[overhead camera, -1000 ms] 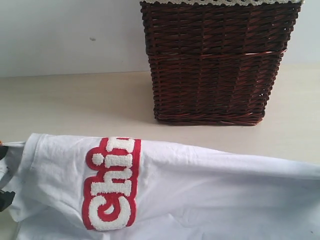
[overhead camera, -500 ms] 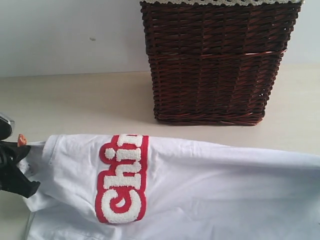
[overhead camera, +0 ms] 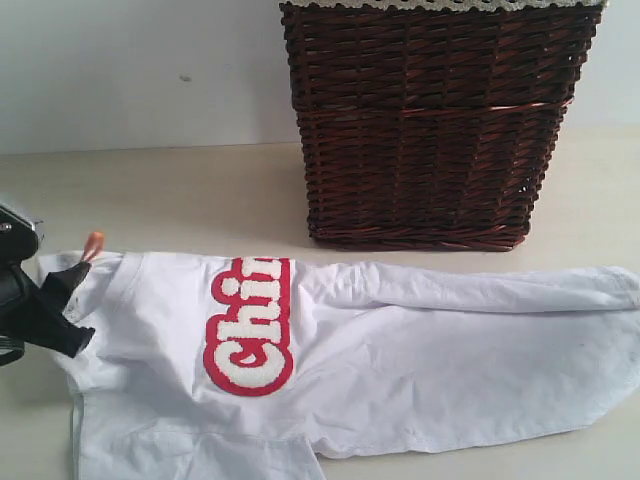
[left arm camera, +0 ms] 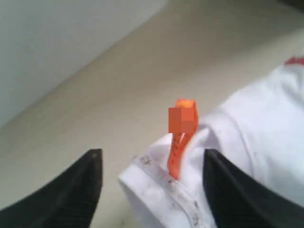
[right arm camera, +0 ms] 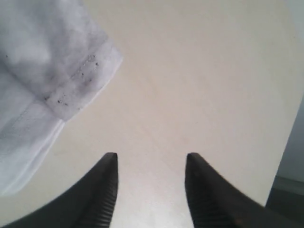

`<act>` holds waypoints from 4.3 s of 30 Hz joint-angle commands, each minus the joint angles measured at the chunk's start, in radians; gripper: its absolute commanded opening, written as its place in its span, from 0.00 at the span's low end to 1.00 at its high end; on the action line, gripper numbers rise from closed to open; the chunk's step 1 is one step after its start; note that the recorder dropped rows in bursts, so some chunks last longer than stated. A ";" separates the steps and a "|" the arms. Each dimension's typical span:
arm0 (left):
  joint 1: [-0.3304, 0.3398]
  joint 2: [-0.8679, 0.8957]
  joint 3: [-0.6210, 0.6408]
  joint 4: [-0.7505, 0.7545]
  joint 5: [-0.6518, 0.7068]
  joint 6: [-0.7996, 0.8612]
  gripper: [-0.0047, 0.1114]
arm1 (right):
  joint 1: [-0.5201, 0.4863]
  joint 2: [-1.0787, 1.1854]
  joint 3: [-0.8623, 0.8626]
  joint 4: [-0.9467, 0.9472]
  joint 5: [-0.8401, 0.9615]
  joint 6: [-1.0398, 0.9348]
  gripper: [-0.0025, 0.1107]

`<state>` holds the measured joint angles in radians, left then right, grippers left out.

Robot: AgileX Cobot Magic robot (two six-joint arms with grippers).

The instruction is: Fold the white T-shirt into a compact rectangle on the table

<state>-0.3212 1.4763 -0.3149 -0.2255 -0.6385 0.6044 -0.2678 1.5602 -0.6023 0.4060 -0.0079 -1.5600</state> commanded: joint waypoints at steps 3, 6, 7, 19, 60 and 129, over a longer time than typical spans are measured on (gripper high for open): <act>0.002 0.003 -0.070 -0.156 -0.052 -0.067 0.60 | -0.006 0.027 -0.015 0.006 -0.104 0.112 0.57; 0.002 0.003 -0.120 -0.224 -0.054 -0.067 0.50 | -0.006 0.020 -0.049 0.006 -0.119 0.118 0.58; 0.002 0.003 -0.135 -0.210 -0.051 -0.070 0.45 | -0.006 0.014 -0.060 0.006 -0.117 0.118 0.58; -0.242 0.071 -0.183 0.811 0.372 -1.034 0.04 | 0.020 0.011 -0.116 0.126 0.609 -0.041 0.18; -0.209 -0.059 -0.199 0.071 -0.218 -0.292 0.04 | 0.140 -0.017 -0.113 0.404 0.526 -0.271 0.05; 0.290 -1.476 0.315 0.392 0.589 -0.839 0.04 | 0.140 -0.535 -0.113 0.317 0.872 0.000 0.05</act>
<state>-0.0331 0.0071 0.0005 0.1710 -0.0523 -0.2252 -0.1281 0.9839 -0.7149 0.7280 0.8658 -1.5613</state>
